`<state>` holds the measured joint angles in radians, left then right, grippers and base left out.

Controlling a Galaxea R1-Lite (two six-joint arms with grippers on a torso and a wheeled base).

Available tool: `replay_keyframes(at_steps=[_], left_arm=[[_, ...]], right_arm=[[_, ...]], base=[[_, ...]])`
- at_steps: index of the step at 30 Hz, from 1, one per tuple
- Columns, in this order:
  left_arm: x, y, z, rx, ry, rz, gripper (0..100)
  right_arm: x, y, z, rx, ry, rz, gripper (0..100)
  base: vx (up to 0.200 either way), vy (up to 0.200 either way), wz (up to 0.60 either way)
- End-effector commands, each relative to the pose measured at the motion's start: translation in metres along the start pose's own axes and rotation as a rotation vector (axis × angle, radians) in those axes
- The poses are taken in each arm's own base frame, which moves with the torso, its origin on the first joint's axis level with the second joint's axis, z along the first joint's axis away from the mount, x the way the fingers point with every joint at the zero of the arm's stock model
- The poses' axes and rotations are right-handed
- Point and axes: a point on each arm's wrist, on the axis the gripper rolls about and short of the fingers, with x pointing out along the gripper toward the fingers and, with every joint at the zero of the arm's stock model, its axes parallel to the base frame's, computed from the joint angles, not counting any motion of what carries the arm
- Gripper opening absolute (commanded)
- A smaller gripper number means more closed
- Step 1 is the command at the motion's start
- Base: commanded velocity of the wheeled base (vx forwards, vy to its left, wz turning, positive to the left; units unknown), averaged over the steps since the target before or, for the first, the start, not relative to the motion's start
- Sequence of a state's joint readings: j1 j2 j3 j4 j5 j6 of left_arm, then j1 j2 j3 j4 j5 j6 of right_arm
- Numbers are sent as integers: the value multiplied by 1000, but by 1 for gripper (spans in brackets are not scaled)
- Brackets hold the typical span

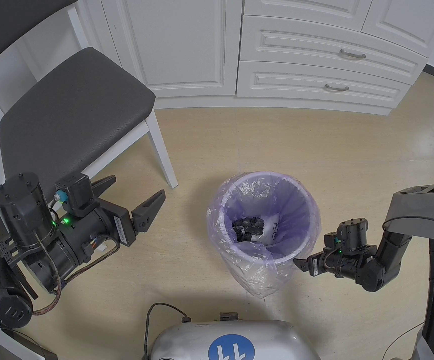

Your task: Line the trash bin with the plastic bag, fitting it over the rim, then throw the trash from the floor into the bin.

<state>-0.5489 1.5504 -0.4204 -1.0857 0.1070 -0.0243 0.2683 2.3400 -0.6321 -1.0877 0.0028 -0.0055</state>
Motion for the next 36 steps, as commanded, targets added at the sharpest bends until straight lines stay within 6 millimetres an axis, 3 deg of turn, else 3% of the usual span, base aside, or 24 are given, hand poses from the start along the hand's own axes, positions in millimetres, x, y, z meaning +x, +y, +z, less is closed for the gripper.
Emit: replay_keyframes(at_steps=[1, 10, 15, 24, 28, 33, 36], left_arm=[[0, 0, 0, 0, 2, 0, 100], [2, 0, -1, -1, 3, 0, 100], [4, 0, -2, -1, 11, 0, 100], [7, 0, -6, 1, 25, 2, 100], [-4, 0, 3, -14, -13, -13, 100], [-19, -2, 11, -17, -48, -29, 100], [-29, -6, 10, -17, -50, -54, 100]], right_arm=[[14, -2, -10, 5, 26, -11, 100], [40, -9, -15, 26, 20, -107, 100], [52, -9, -5, 114, -11, -111, 100], [56, -9, 1, 169, 28, -115, 100], [22, -7, 5, 166, 48, -14, 100], [-38, -19, 32, 136, -33, 75, 100], [-72, -27, 29, 83, -32, 94, 100]], base=[[0, 0, 0], [0, 0, 0], [0, 0, 0], [0, 0, 0], [0, 0, 0], [0, 0, 0], [0, 0, 0]])
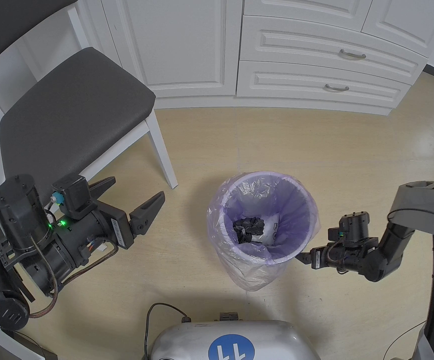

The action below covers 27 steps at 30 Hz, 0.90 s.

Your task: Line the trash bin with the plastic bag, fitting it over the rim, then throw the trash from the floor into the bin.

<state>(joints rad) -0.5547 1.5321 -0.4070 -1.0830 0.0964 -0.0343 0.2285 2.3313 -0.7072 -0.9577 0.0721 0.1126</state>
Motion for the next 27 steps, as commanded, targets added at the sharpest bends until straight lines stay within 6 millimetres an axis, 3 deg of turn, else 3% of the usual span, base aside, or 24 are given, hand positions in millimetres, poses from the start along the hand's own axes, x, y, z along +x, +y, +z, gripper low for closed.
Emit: replay_keyframes(at_steps=[1, 8, 9, 13, 15, 19, 23, 27], left_arm=[[-28, -6, 8, -5, -47, -43, 100], [-49, -9, 10, -4, -72, -63, 100], [-51, -6, 11, -2, -79, -40, 100], [-54, 10, 17, 11, -111, 115, 100], [-69, 25, 24, 56, -161, 280, 100], [-107, 29, 44, 74, -284, 332, 100], [-140, 29, 49, 105, -307, 350, 100], [-169, 34, 47, 147, -328, 444, 100]], right_arm=[[-89, -11, 17, -75, -72, 74, 100], [-143, -27, 14, -69, -134, 68, 100], [-159, -29, 12, -61, -160, 56, 100], [-188, -27, 12, -33, -239, 37, 100], [-216, -20, 22, 56, -358, 39, 100], [-272, -9, 36, 188, -609, 4, 100], [-319, -7, 41, 167, -832, -98, 100], [-367, 3, 29, 125, -1042, -126, 100]], base=[[0, 0, 0], [0, 0, 0], [0, 0, 0], [0, 0, 0], [0, 0, 0], [0, 0, 0], [0, 0, 0], [0, 0, 0]])
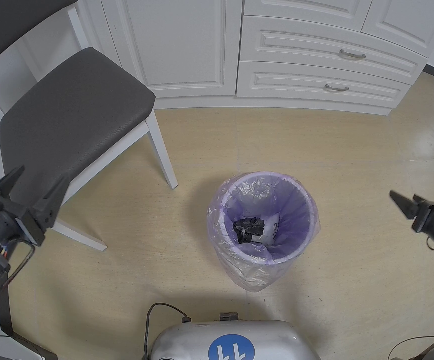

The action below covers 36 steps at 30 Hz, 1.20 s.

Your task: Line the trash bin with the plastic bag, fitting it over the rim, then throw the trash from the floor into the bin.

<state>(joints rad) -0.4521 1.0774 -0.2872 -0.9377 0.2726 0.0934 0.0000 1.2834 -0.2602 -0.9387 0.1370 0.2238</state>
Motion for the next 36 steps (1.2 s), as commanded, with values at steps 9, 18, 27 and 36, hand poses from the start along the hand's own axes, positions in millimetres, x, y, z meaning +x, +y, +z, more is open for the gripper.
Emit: replay_keyframes(at_steps=[9, 18, 27, 36], left_arm=[[-115, 38, 27, 86, -225, 264, 100], [-163, 34, 24, 137, -291, 374, 100], [-195, 24, 12, 171, -315, 408, 100], [-193, 25, -6, 116, -269, 478, 100]], right_arm=[[-178, 35, 45, -49, -646, 47, 100], [-245, 45, 13, -92, -652, 156, 100], [-250, 34, -8, -56, -644, 167, 100], [-231, 24, -28, -51, -576, 24, 100]], base=[[0, 0, 0], [0, 0, 0], [0, 0, 0], [0, 0, 0]])
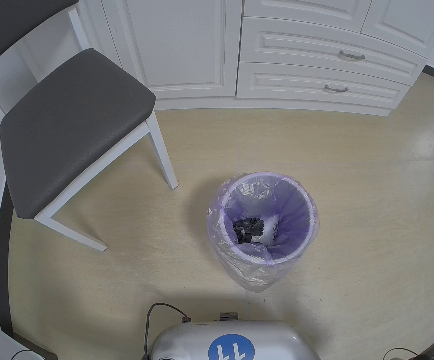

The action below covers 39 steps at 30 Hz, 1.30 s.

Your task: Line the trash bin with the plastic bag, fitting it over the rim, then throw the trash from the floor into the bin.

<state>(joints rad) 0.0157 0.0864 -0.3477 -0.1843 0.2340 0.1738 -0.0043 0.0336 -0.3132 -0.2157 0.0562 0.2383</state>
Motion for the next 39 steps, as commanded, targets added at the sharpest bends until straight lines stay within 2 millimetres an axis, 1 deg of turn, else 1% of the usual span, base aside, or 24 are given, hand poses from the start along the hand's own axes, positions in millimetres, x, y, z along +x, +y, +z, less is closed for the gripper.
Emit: replay_keyframes(at_steps=[1, 2, 4, 8, 14, 18, 22, 25, 26, 27, 32, 36, 39], left_arm=[[-9, 0, -19, -21, 20, 24, 100], [-9, -1, -21, -22, 21, 24, 100], [-10, -3, -39, -34, 63, 18, 100], [-9, -7, -57, -51, 123, -2, 100], [-11, -16, -100, -40, 277, -92, 100], [-14, -17, -108, -104, 358, -100, 100], [-14, -17, -108, -151, 362, -123, 100], [-14, -17, -108, -155, 362, -127, 100], [-14, -18, -108, -158, 363, -145, 100], [-14, -18, -108, -159, 363, -150, 100], [-17, -21, -113, -159, 416, -251, 100], [-18, -21, -114, -113, 420, -271, 100], [-18, -21, -114, -115, 420, -272, 100]], right_arm=[[-4, -5, -17, -28, 25, -34, 100], [-4, -5, -19, -31, 30, -35, 100], [-3, -7, -26, -45, 55, -42, 100], [-3, -10, -38, -61, 90, -50, 100], [-4, -20, -78, -89, 190, -66, 100], [-5, -21, -84, -95, 240, -76, 100], [-6, -22, -88, -101, 274, -97, 100], [-7, -23, -90, -108, 289, -106, 100], [-8, -24, -93, -150, 329, -128, 100], [-8, -24, -94, -156, 335, -130, 100], [-11, -26, -100, -179, 403, -146, 100], [-11, -26, -100, -180, 402, -147, 100], [-11, -26, -100, -181, 402, -147, 100]], base=[[0, 0, 0], [0, 0, 0], [0, 0, 0], [0, 0, 0], [0, 0, 0], [0, 0, 0], [0, 0, 0], [0, 0, 0], [0, 0, 0], [0, 0, 0], [0, 0, 0], [0, 0, 0], [0, 0, 0]])
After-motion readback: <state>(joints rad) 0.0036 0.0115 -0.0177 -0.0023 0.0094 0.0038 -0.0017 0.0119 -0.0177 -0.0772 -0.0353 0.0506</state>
